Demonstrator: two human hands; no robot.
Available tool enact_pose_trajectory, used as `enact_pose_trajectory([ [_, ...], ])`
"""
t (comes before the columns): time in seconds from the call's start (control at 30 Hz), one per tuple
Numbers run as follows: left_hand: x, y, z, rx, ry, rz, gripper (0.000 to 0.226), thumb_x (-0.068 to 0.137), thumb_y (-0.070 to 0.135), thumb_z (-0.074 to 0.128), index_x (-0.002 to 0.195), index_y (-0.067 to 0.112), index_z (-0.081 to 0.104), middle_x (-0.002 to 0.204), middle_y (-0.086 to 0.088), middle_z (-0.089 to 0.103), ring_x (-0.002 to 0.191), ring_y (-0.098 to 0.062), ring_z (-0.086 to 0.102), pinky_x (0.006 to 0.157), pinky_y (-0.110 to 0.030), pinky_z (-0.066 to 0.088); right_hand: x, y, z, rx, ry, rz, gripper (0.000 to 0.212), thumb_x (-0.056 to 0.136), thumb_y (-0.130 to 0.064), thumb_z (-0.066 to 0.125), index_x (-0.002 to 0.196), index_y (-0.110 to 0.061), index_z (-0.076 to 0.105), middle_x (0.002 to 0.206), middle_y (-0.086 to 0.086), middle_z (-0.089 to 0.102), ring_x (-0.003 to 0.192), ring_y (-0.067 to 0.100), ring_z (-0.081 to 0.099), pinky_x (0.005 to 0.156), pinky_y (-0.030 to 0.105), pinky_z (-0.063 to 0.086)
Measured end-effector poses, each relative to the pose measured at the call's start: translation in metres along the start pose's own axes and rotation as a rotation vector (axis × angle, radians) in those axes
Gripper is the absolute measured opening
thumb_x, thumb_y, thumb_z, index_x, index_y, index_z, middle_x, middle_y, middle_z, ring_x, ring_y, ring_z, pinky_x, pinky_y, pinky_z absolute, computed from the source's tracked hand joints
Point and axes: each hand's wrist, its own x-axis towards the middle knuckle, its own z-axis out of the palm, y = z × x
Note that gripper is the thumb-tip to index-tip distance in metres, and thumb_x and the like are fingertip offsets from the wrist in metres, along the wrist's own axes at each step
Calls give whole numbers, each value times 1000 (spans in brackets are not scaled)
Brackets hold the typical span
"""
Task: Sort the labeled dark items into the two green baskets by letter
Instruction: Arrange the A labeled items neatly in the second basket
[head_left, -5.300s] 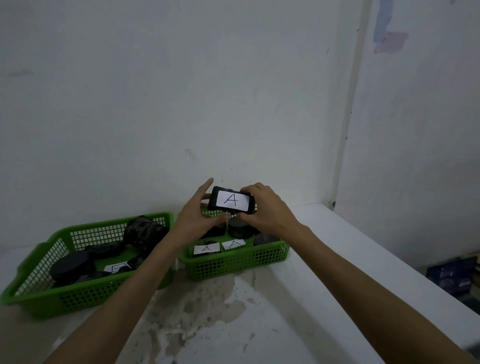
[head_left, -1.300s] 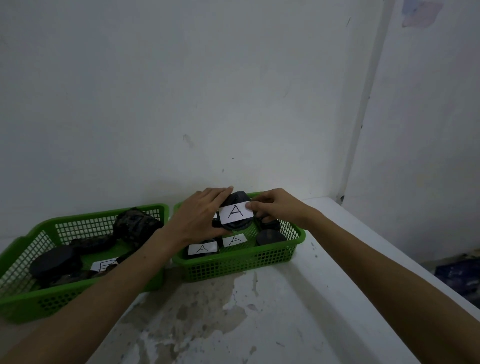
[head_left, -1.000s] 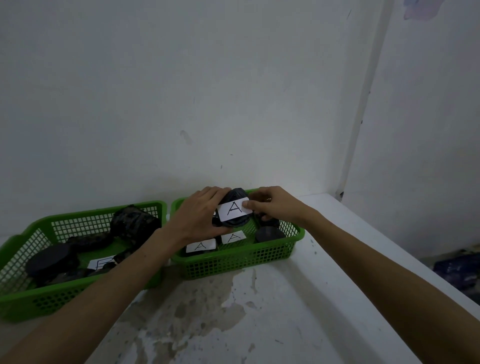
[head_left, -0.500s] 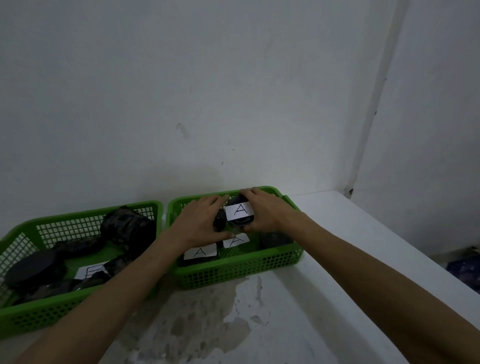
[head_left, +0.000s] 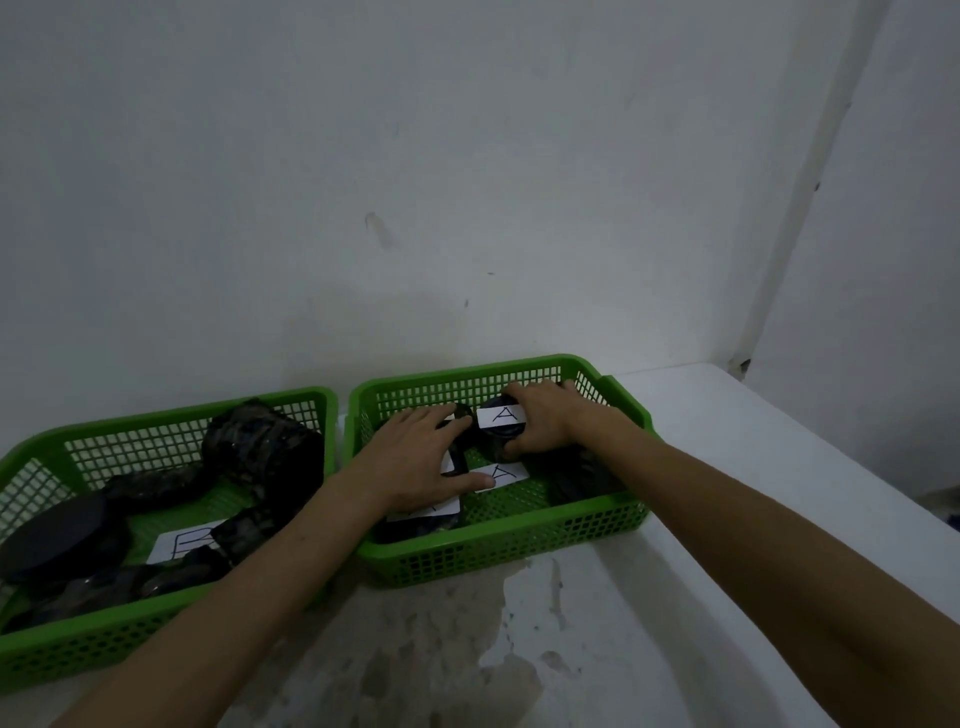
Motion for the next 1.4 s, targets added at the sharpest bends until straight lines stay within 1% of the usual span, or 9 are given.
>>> enact_pose_trajectory([
  [0.1,0,0,1,6,2,10,96,79,85,29,155,27,21,164,-2,18,148,-23,20,119,-42,16,-6,6,-3,69,17,12,107,68,-77,63,152,-19,31,153,9,44,139,32,42,113,51,30],
  [0.17,0,0,2,7,-4,8,97,78,86,27,155,28,20,164,-2,17,148,-22,20,119,-41,16,-13,13,-10,100,145,24,97,74,-81,53,145,-16,43,144,11,52,133,32,48,108,49,39],
  [0.27,1,-1,3,6,4,17,100,76,87,24,155,27,21,164,-2,18,148,-22,22,119,-40,17,-26,21,-22,66,330,79,56,93,-56,49,125,-11,54,120,13,62,113,32,58,87,41,47],
  [0.37,2,-2,4,1,18,14,110,67,94,13,155,28,23,163,-2,21,146,-22,26,118,-41,21,-38,19,-28,-137,230,166,38,92,-35,57,120,-10,56,118,11,63,107,32,63,78,37,46],
  [0.57,3,-3,5,22,32,4,118,60,97,4,153,28,27,161,-2,27,144,-22,31,116,-41,26,-36,4,-9,-353,40,267,41,86,-38,66,119,-15,61,111,4,66,102,25,66,86,38,54],
  [0.83,1,-2,3,30,54,10,120,60,96,1,152,25,31,158,-2,33,141,-22,36,113,-40,30,-35,-1,-10,-140,83,375,40,80,-40,71,109,-14,62,94,2,58,96,24,66,80,36,55],
  [1.1,0,-1,2,33,73,-5,126,56,97,-4,152,25,32,158,-3,34,140,-22,38,112,-40,32,-37,-6,-9,-323,0,383,36,85,-31,65,117,-15,63,94,0,57,82,22,58,65,34,42],
  [1.27,2,-1,0,4,96,4,125,57,98,-3,151,24,34,155,-3,39,138,-23,41,111,-41,36,-37,-6,-17,-328,70,359,37,79,-43,67,109,-21,65,96,-6,65,89,11,65,76,27,47],
  [1.4,-1,3,-9,5,153,19,116,64,95,4,150,23,33,154,-3,40,136,-23,43,109,-40,37,-55,2,-47,-201,137,376,46,81,-53,65,111,-19,60,89,-1,56,88,21,62,75,30,45],
])
